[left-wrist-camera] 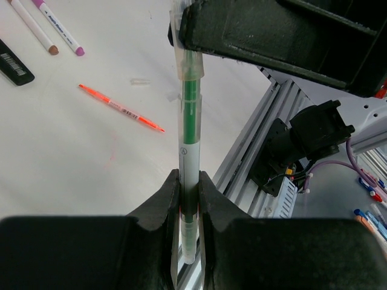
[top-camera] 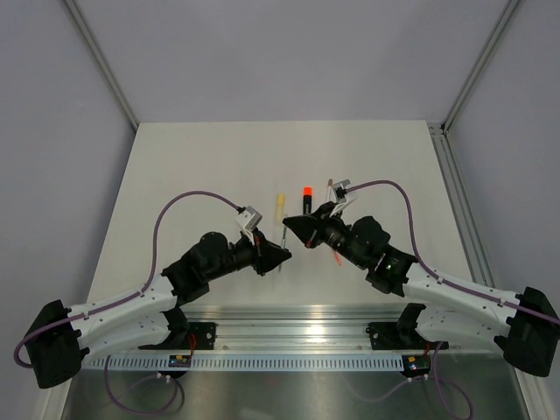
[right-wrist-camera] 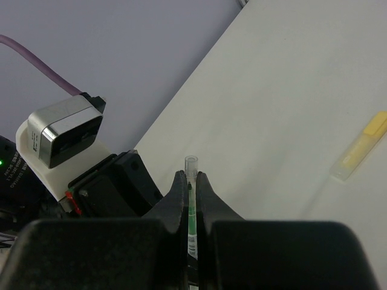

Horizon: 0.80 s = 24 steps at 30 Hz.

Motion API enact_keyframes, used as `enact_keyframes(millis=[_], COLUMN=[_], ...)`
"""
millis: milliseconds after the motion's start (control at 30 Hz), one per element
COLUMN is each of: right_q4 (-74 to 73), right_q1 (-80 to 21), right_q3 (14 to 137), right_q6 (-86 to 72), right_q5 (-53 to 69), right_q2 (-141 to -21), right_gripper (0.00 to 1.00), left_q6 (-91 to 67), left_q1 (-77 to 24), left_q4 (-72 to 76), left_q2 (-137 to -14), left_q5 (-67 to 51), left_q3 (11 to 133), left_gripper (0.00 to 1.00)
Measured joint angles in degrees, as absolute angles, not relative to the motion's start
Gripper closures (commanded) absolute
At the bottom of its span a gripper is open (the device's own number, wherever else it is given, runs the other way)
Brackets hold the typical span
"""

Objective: Insert the pens into the pen caps
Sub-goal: Insert the pen cap onto the pen.

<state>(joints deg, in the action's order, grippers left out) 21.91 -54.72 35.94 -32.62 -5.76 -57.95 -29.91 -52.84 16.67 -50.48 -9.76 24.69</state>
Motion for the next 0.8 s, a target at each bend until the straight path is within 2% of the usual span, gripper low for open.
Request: enact_keyframes(millis=[433,800], right_q4=[26.3,20.1], right_q1=[-57.1,-57.1], right_q3=[30.3,30.3], right_q6=[-32.0,-34.7], right_q5=[-8.1,-6.2], right_q2=[-53.9,-52.8], right_gripper=[1.00,1.00], left_q6=[-35.0,-35.4], left_q1=[-53.0,-53.6], left_q4=[18.4,15.8], left_q2=[-51.7,-53.1], left_q5=[-14.0,-15.6], left_q3=[24.7,24.8], left_gripper=[1.00,1.00])
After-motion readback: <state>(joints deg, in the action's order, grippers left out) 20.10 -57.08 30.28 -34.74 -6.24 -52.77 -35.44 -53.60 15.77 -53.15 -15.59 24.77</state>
